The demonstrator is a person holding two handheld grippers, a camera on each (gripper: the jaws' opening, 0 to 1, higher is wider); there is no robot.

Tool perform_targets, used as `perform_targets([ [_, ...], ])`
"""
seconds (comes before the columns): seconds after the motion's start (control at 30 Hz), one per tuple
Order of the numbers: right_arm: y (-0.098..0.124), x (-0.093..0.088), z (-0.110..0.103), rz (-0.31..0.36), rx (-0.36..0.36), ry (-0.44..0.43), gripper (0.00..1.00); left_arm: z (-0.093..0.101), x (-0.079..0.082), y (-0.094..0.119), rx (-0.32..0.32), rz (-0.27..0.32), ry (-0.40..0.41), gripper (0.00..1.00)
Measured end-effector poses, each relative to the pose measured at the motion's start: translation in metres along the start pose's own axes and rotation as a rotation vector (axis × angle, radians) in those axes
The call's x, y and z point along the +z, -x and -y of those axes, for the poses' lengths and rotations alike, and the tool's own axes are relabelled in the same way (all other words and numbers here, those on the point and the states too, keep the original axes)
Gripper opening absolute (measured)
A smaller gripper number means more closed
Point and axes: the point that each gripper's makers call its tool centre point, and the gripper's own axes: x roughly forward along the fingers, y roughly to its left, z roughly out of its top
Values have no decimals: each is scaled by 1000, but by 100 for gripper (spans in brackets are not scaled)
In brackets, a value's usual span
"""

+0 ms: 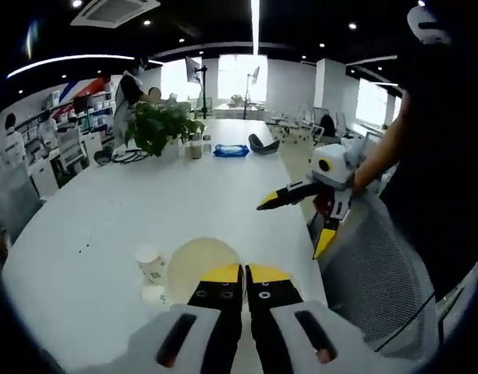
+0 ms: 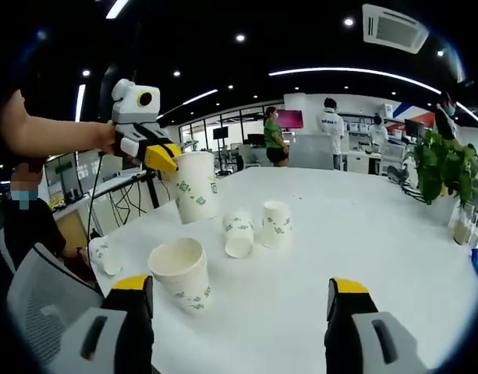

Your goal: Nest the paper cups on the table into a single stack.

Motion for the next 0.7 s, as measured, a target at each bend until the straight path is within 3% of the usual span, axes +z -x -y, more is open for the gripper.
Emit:
perform_targets([
  [0.2,0,0,0,0,2,-1,93,14,-5,-4,-70,-21,13,0],
  [0.7,0,-2,-2,-6,11,2,93,33,-12,-11,-128,-66,-4,0],
])
